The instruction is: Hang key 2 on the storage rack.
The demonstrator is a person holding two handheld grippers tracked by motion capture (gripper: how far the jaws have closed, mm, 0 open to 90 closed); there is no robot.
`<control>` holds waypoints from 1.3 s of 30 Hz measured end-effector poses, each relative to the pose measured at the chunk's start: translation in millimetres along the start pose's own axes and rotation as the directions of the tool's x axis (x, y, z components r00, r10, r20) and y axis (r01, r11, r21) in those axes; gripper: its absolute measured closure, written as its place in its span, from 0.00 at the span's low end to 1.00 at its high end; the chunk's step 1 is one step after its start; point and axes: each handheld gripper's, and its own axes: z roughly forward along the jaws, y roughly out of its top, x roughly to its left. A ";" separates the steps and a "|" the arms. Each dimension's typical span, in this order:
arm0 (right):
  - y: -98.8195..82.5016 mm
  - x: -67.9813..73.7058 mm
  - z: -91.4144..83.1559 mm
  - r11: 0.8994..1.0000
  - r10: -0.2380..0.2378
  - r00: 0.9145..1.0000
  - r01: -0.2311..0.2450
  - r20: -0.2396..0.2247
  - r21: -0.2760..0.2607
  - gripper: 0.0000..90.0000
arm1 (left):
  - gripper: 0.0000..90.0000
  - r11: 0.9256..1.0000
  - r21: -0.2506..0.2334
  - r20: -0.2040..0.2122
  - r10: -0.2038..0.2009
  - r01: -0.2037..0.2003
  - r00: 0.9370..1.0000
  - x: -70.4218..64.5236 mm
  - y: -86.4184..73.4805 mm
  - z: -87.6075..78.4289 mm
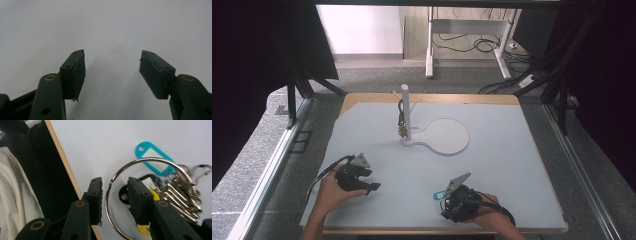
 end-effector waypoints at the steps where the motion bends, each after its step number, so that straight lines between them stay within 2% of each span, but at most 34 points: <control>1: 0.8 0.4 2.1 1.000 0.004 1.000 -0.004 0.000 0.005 0.72 | 0.42 1.000 -0.002 0.003 0.000 0.000 1.000 -0.4 0.2 0.4; 6: 3.3 0.1 10.3 0.999 0.022 1.000 -0.022 0.001 0.031 0.75 | 0.42 1.000 -0.003 0.003 0.000 0.000 1.000 -0.8 -0.2 0.8; 11: 6.7 -0.9 12.4 0.999 0.042 0.999 -0.042 0.001 0.029 0.79 | 0.42 1.000 -0.007 0.004 0.000 0.000 1.000 -0.9 -0.3 0.5; 19: 11.8 -0.3 14.5 0.998 0.042 0.999 -0.042 0.001 0.052 0.86 | 0.42 1.000 -0.005 0.002 0.002 -0.002 1.000 -1.7 -0.4 1.8; 26: 10.7 -5.0 14.3 0.996 0.059 0.998 -0.058 -0.013 0.071 0.96 | 0.42 1.000 -0.001 0.004 0.001 -0.001 1.000 -2.0 -0.3 3.3; 35: 14.4 -11.9 2.9 0.995 0.079 0.996 -0.076 -0.042 0.065 0.97 | 0.42 1.000 0.005 0.006 0.008 -0.008 1.000 -1.9 -0.6 4.7; 39: 18.1 -19.8 -7.5 0.994 0.103 0.992 -0.100 -0.074 0.046 0.97 | 0.42 1.000 0.006 0.007 0.012 -0.012 1.000 -1.6 -0.9 4.1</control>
